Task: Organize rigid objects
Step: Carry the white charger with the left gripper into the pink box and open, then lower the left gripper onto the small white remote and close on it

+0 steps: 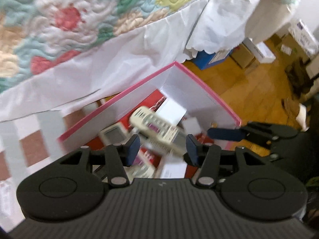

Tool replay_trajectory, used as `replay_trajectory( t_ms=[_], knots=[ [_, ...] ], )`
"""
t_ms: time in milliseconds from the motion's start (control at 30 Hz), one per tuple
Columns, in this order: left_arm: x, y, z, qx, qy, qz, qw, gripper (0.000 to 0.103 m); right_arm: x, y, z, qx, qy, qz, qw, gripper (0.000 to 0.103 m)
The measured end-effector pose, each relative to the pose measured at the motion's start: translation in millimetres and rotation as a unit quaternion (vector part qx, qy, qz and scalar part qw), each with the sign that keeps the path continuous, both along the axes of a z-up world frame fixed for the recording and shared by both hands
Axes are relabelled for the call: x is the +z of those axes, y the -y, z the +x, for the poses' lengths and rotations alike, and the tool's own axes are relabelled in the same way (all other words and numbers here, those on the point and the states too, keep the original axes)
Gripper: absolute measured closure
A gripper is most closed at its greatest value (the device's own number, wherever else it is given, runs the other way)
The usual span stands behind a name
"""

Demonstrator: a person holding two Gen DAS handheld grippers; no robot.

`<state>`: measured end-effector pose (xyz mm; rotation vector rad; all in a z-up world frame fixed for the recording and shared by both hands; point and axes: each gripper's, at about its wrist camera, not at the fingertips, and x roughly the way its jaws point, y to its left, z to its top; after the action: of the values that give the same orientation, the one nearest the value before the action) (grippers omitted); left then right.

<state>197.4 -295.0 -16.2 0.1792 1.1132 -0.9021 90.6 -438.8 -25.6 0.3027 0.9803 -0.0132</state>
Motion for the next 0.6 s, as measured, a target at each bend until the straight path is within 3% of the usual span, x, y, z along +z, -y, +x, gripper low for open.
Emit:
replay_trajectory(
  t_ms=[133,267,433,600],
  knots=[
    [26,-35,-21,-0.002,0.030,0.015,0.9994,0.053,37,-42,-11,0.044,0.017,-0.014,0.999,0.037],
    [44,-77,-32,0.019,0.030,0.011,0.9993,0.053,61,-77,-19,0.085,0.025,-0.013,0.996,0.037],
    [49,-136,-42,0.061,0.050,0.026,0.9965,0.053,74,-124,-21,0.147,0.035,-0.011,0.989,0.037],
    [36,-195,-32,0.111,0.046,0.025,0.9925,0.053,68,-175,-9,0.215,0.037,-0.006,0.976,0.036]
  ],
)
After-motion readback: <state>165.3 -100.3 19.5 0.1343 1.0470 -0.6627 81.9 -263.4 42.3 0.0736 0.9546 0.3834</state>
